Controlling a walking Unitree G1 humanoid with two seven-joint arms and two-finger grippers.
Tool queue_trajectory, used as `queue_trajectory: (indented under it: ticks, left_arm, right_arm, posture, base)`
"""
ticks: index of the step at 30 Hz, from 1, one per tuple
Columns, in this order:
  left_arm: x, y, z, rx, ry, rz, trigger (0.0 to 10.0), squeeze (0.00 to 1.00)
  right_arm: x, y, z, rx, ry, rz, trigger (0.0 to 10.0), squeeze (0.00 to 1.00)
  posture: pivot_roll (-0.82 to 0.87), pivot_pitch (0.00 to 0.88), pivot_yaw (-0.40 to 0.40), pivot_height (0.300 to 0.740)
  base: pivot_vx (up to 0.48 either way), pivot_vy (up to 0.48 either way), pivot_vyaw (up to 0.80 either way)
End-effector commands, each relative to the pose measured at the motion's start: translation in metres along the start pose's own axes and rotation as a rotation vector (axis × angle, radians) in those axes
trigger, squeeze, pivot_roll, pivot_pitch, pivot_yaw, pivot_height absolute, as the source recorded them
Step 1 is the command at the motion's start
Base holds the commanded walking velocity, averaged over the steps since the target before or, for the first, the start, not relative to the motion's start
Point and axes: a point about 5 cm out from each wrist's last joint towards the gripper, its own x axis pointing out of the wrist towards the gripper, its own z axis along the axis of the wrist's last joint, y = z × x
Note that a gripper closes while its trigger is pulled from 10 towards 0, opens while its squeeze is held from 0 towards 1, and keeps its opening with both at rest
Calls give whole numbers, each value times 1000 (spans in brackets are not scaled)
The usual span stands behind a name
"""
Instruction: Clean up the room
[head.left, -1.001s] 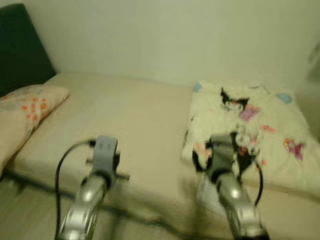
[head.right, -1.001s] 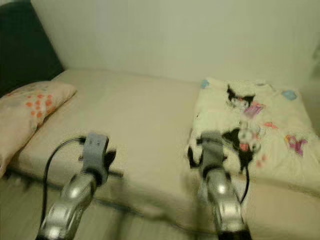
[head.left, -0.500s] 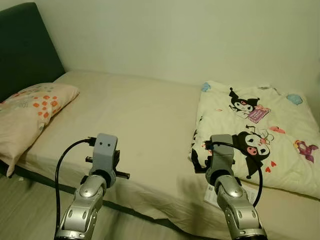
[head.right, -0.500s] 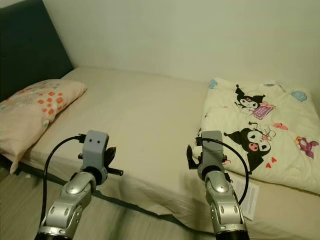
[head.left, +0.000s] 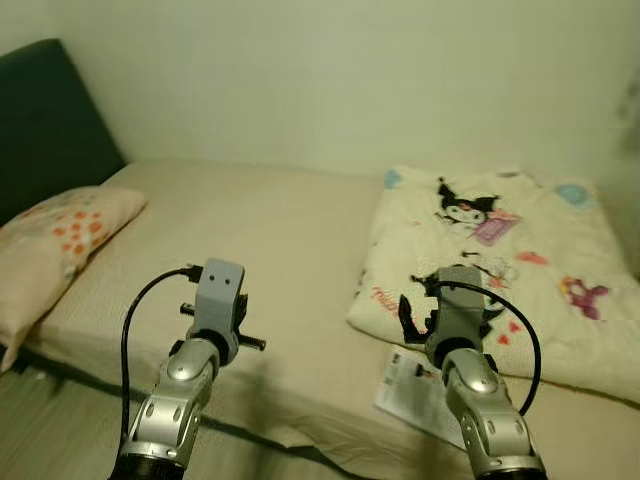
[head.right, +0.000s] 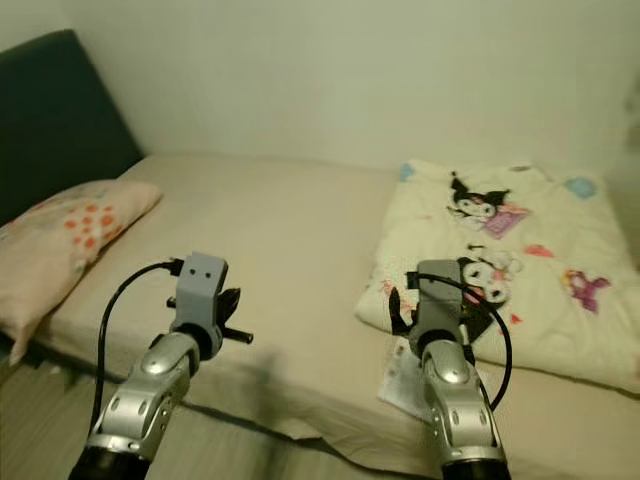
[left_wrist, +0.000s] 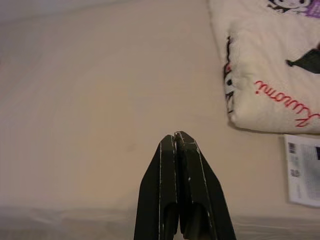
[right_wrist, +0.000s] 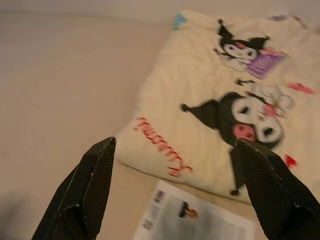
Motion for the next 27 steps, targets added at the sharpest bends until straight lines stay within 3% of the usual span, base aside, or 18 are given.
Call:
queue_trajectory:
  ticks: [1,9,14,27]
  left_arm:
    - [-4,8,-20,-6,80,43,10000,0]
    - [-13,13,-33,1,106,90,10000,0]
    - [-20,16,-39,-12,102,98,10000,0]
    - [-30,18,-40,-32,94,109,10000,0]
  right_arm:
    - [-2,8,-17,-18,91,46,10000,0]
    - [-6,13,-32,-42,159,89,10000,0]
    - [-6,16,-42,0,204,107,10000,0]
    - [-9,16,-40,28,168,102,10000,0]
  posture:
    - [-133,85,68,740]
    - [-123,104,47,740]
    - [-114,122,45,735]
    - [-98,147,34,690]
  base:
    - [0,0,0]
    - [0,0,0]
    - [0,0,0]
    - [0,0,0]
